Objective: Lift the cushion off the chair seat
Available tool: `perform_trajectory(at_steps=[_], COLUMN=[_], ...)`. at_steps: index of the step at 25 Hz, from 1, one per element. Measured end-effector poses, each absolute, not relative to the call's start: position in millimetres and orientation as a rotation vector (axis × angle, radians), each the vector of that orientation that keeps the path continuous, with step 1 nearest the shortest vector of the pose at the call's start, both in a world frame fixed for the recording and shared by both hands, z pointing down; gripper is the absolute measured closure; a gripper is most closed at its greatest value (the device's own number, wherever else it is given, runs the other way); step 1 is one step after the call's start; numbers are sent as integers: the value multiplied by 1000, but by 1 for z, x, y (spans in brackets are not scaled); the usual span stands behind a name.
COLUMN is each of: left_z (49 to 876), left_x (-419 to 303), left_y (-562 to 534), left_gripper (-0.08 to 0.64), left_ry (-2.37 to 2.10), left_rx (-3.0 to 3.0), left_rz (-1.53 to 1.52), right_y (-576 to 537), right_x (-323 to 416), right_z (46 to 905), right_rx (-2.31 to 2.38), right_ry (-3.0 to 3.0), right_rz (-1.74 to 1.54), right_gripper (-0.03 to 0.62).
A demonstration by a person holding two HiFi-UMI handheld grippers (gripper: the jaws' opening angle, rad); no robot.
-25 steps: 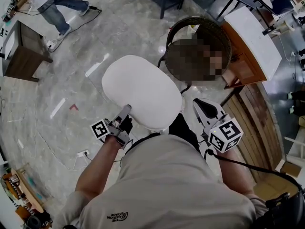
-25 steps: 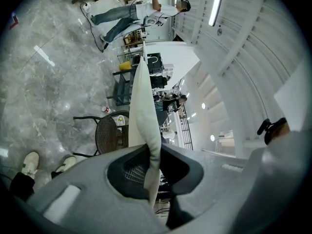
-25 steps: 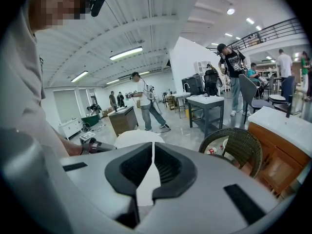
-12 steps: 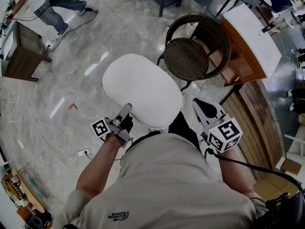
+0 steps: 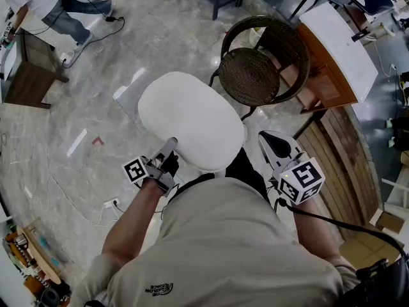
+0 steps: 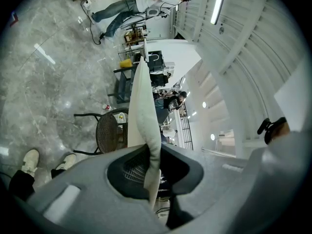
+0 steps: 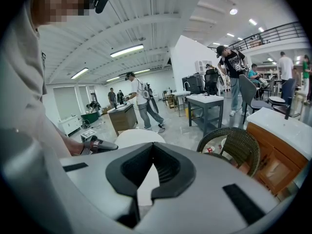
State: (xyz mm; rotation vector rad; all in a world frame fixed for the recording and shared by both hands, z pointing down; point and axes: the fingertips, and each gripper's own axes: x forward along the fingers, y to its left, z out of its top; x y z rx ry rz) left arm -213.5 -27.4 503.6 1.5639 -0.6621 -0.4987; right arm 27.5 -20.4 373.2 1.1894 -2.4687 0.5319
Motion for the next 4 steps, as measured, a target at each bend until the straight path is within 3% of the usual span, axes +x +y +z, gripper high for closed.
perform_trajectory(at_steps=[4], left_z=[505], left_x=[-213], left_y=[-27], left_gripper=[505], left_ry=[-662], left_rx=[1572], left_rz=[-491], right_y=[-20], right_x=[28], right_z=[374], right_rx=[1190], right_ry=[-2468], right_rz=[528], right_gripper=[578])
